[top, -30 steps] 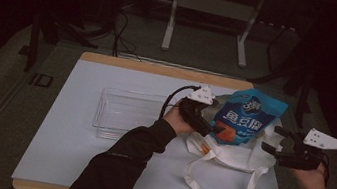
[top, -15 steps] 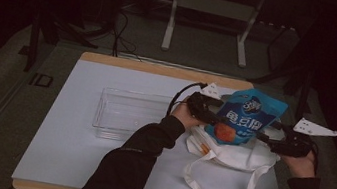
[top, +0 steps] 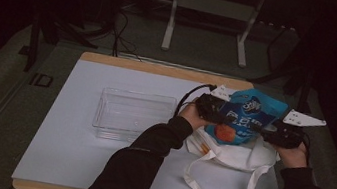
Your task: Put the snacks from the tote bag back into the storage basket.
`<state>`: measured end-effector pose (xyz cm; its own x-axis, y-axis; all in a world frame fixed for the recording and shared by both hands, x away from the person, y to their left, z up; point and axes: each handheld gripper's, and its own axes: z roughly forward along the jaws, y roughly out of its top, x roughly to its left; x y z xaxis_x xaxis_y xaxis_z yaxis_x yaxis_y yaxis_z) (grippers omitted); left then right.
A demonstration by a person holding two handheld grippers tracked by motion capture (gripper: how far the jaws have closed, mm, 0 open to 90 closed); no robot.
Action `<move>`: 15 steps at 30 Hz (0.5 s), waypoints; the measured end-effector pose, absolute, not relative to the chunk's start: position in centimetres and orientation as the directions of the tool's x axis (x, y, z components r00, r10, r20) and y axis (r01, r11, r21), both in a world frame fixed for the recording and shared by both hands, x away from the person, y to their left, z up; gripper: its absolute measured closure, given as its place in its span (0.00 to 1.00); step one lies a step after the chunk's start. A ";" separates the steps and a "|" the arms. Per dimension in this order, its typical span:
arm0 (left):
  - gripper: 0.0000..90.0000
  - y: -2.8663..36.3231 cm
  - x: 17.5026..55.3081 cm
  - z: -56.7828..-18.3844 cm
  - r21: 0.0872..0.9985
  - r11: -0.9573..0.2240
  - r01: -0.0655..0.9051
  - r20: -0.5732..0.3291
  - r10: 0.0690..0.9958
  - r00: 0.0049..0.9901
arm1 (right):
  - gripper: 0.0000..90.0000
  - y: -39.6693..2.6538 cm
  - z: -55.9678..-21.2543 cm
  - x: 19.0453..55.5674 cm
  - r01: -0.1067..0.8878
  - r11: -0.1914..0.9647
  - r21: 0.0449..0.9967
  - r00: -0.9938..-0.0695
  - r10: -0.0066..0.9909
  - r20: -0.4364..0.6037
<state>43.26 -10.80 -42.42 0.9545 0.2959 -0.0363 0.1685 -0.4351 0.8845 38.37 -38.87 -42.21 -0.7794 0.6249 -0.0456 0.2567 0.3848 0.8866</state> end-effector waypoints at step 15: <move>0.85 -12.1 43.6 -42.5 0.893 -0.412 0.181 -0.042 0.325 0.945 | 0.92 -38.9 -42.1 38.9 0.283 0.377 0.882 -0.781 0.624 -0.016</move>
<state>43.60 -12.05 -42.46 0.9448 0.3248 -0.0419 0.1814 -0.4125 0.8927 38.90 -38.93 -42.14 -0.7811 0.6242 -0.0160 0.2831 0.3770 0.8819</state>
